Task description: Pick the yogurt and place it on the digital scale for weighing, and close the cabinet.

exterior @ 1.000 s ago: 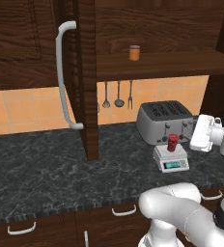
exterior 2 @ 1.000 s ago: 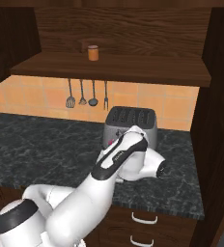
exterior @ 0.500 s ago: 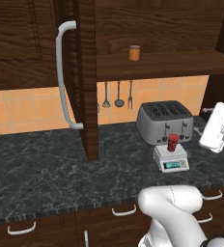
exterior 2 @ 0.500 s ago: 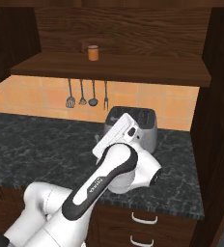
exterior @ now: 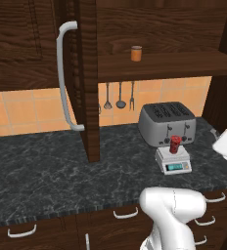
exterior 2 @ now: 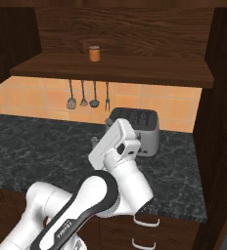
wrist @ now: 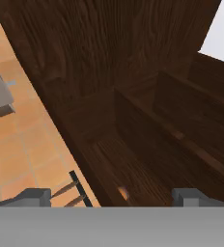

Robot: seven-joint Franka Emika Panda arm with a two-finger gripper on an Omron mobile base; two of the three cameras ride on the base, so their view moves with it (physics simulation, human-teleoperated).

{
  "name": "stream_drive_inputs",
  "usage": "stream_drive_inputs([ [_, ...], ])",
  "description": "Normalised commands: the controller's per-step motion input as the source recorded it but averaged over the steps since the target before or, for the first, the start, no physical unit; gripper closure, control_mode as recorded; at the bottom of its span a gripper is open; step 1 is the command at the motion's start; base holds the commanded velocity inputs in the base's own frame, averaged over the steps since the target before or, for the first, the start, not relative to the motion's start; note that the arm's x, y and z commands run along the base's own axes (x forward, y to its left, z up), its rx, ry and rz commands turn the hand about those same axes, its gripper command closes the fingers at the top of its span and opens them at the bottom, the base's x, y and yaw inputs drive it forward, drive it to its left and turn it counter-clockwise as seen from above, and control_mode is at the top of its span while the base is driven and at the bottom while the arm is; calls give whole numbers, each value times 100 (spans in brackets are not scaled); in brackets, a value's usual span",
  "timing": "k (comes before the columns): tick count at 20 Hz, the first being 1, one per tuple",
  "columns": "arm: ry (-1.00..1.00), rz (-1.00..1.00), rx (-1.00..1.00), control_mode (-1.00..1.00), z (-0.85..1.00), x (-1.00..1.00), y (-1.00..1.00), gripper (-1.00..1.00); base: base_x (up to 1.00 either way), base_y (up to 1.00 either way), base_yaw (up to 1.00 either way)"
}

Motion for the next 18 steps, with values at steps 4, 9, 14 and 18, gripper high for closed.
stream_drive_inputs([
  [4,-10,-43,-29,-100,2,-65,0,-100,0,0,0],
  [9,0,-27,-17,-100,20,-91,-8,-100,0,0,0],
  [14,-1,-21,-6,-100,20,-93,-37,-100,0,0,0],
  [18,-8,-11,0,-100,49,-98,-87,-100,0,0,0],
])
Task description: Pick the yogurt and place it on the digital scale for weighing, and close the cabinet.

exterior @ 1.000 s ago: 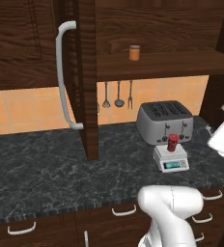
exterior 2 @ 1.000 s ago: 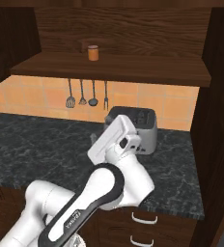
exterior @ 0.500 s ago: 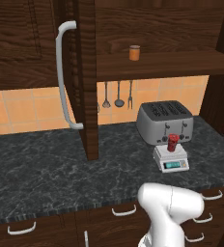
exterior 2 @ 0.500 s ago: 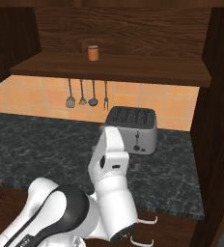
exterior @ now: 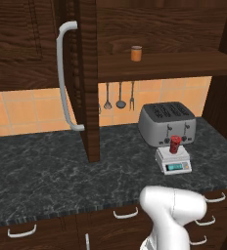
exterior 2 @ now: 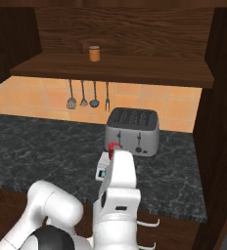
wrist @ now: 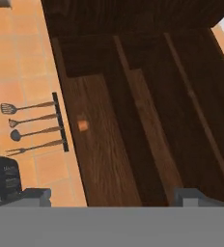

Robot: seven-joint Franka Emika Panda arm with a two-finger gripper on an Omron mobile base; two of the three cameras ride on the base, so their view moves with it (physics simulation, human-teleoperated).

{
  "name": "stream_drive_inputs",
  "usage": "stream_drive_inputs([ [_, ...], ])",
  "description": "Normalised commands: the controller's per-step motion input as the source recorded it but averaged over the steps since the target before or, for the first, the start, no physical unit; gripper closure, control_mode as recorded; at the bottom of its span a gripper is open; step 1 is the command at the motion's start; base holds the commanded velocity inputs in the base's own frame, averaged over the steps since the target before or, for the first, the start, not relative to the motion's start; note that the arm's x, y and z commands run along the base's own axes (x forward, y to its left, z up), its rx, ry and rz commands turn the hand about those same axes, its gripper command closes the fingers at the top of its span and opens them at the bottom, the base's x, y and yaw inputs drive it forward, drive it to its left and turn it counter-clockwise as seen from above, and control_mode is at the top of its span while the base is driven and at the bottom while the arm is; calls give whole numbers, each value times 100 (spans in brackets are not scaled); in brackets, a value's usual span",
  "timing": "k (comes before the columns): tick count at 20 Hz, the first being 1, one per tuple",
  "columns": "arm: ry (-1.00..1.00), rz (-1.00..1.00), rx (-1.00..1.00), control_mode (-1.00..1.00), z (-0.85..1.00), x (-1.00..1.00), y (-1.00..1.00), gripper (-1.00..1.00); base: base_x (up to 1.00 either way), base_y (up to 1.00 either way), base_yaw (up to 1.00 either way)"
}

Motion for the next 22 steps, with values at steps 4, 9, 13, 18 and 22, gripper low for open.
stream_drive_inputs([
  [4,-5,-6,-1,-100,55,-100,-85,-100,0,0,0],
  [9,0,-2,-3,-100,44,-71,-89,-100,0,0,0],
  [13,0,-3,-3,-100,36,-58,-81,-100,0,0,0],
  [18,1,-9,-2,-100,1,-9,-65,-100,0,0,0],
  [22,12,-2,-3,-100,-53,51,-47,-100,0,0,0],
])
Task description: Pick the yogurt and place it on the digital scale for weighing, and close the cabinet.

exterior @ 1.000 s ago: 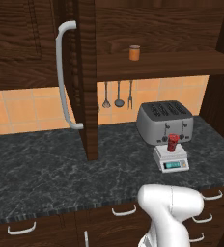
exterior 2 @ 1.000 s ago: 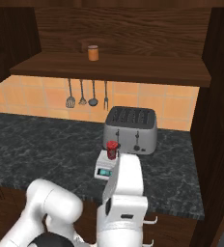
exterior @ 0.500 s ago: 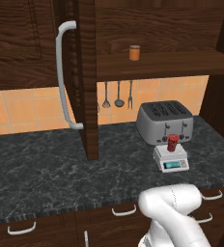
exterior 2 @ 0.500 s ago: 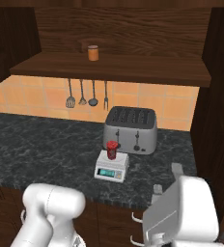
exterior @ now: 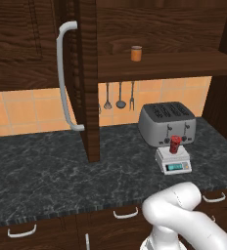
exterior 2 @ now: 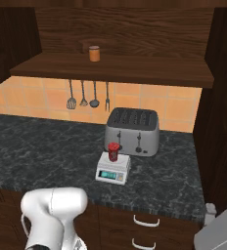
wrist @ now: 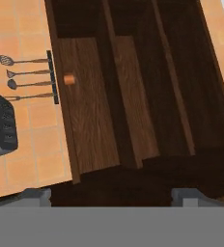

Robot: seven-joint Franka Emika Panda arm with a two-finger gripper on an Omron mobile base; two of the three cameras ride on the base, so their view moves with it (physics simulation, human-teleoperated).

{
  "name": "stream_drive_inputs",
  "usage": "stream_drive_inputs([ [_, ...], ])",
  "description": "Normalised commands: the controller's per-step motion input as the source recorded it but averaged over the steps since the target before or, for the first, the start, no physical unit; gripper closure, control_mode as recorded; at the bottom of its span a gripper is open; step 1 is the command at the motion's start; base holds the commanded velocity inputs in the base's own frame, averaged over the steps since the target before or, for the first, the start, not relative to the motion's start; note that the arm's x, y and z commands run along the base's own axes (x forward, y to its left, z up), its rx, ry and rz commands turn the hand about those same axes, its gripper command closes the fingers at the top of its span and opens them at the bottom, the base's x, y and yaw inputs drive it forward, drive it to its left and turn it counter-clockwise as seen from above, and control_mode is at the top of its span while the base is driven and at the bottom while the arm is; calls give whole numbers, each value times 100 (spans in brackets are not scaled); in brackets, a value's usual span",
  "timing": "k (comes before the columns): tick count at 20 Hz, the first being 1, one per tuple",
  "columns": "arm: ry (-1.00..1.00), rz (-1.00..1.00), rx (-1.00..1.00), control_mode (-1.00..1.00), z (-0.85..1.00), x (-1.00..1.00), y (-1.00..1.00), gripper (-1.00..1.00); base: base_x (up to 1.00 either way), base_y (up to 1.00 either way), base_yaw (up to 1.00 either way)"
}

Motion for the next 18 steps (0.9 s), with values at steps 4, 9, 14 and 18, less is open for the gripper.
stream_drive_inputs([
  [4,6,0,-7,-100,-88,97,-4,-100,0,0,0],
  [9,0,0,0,-100,-39,68,-60,-100,0,0,0],
  [14,-3,0,10,-100,-71,49,-65,-100,0,0,0],
  [18,-3,0,8,-100,-16,52,-39,-100,0,0,0],
])
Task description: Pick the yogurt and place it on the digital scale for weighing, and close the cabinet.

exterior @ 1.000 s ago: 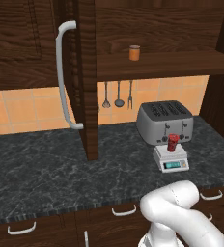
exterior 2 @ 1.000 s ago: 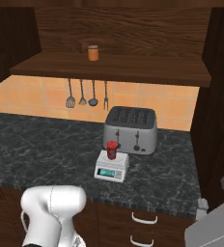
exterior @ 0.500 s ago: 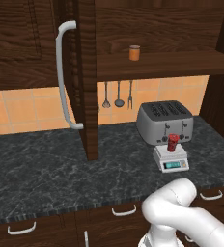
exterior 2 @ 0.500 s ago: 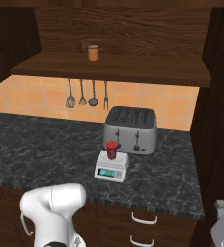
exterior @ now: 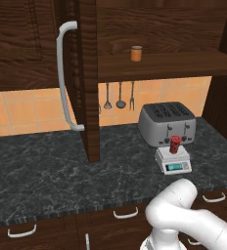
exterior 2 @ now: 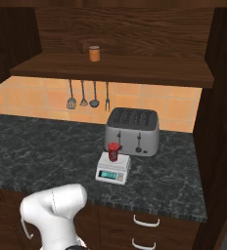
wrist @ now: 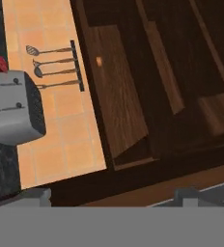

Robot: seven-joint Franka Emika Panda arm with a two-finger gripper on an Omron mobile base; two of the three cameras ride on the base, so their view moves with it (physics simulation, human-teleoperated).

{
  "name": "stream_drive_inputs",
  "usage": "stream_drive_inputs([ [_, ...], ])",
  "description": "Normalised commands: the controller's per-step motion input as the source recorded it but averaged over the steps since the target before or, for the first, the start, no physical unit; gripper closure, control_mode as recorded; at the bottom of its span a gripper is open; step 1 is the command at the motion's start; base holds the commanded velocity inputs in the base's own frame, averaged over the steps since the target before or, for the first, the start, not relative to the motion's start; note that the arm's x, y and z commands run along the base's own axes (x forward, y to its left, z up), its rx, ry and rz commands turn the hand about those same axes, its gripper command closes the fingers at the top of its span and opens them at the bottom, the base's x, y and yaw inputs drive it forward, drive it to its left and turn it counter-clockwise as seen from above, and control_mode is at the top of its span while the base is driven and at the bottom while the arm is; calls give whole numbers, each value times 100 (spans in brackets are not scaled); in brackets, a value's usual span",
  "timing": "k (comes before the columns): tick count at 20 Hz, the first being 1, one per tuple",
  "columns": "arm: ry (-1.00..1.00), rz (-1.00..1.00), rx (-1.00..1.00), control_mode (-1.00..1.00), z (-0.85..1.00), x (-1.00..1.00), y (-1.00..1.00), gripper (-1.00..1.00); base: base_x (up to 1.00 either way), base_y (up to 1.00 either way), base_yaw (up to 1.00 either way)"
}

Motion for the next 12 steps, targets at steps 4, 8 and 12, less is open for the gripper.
stream_drive_inputs([
  [4,-14,4,3,-100,96,0,-18,-100,0,0,0],
  [8,-9,10,0,-100,100,9,13,-100,0,0,0],
  [12,-15,13,-2,-100,100,18,47,-100,0,0,0],
])
